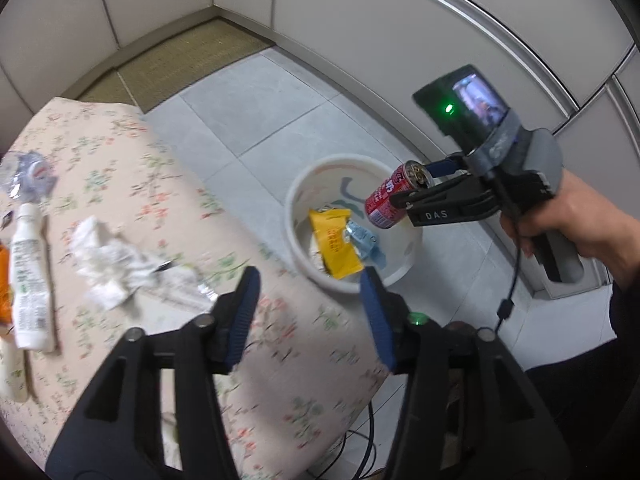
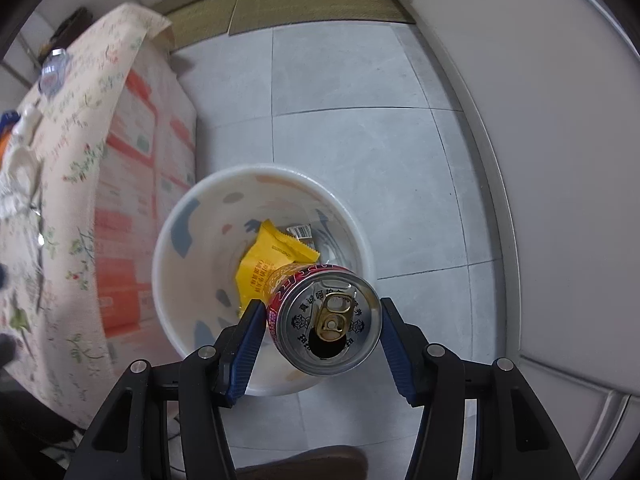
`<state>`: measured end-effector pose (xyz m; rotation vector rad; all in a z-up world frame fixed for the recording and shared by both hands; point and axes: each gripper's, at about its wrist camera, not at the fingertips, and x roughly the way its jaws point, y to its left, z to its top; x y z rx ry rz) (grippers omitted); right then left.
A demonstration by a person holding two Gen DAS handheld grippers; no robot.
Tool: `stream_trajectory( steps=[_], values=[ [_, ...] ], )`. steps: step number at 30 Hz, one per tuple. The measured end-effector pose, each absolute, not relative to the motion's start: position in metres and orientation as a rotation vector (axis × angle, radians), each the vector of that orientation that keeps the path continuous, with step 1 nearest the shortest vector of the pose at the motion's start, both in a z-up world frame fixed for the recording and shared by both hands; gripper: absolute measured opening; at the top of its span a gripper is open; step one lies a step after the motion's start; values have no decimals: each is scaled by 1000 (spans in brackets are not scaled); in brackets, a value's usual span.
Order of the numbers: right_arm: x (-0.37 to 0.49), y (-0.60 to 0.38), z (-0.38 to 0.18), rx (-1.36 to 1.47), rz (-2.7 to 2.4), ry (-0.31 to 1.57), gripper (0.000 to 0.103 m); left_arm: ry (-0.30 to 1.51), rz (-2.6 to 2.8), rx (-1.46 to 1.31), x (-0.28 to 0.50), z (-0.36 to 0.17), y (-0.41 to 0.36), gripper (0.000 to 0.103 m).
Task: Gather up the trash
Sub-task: 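Move both tools back over the table toward the remaining trash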
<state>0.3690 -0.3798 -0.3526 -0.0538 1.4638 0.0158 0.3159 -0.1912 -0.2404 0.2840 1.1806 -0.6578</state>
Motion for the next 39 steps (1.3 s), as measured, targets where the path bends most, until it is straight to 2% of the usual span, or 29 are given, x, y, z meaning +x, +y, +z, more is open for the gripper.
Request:
stream_trajectory(
  steps=[11, 18, 22, 26, 39],
  values=[
    [376, -353, -387, -223, 12, 1537, 58, 1175, -589, 259, 313, -239, -139, 60],
    [381, -340, -392, -230, 43, 1564, 58, 1225, -565, 231, 317, -247, -121, 61],
    [384, -336, -378, -180, 50, 1544, 61, 1206, -553, 228, 312, -240, -116, 75],
    [384, -336, -351, -127, 49, 1482, 74, 1195, -537, 231, 310, -232, -111, 76],
    [367, -319, -270, -128, 0, 1367, 75, 1162, -455, 221, 293, -205, -68, 79]
  ],
)
